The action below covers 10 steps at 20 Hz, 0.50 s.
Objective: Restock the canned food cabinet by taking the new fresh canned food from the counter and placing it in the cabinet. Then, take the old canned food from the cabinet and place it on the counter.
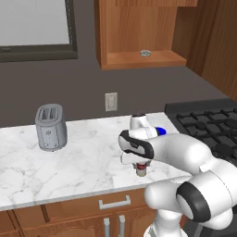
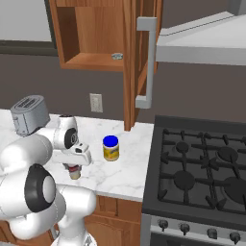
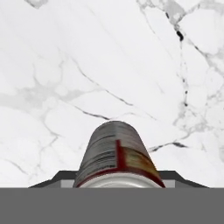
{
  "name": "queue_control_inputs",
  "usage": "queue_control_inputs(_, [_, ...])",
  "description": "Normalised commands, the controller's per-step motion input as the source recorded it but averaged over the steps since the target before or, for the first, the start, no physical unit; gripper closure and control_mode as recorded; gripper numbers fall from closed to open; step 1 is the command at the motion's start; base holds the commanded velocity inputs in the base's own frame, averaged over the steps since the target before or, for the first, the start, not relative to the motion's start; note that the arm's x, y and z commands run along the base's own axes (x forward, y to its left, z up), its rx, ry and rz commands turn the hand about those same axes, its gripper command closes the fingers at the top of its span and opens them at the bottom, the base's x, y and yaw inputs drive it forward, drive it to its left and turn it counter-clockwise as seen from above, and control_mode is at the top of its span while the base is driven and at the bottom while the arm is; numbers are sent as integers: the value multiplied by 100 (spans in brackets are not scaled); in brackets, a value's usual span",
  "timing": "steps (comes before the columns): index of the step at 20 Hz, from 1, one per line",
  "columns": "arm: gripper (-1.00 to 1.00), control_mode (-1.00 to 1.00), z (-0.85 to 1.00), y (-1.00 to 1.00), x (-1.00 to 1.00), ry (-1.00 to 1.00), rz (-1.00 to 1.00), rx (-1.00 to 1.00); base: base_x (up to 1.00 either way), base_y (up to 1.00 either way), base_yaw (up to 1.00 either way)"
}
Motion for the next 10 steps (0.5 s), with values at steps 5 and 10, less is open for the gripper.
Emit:
queue_control_inputs(5, [100,-100,30,-6,-20,-23,0,0,0,0,0])
queue_control_inputs(10, [100,-100,96,-17,-50,-59,1,0,0,0,0])
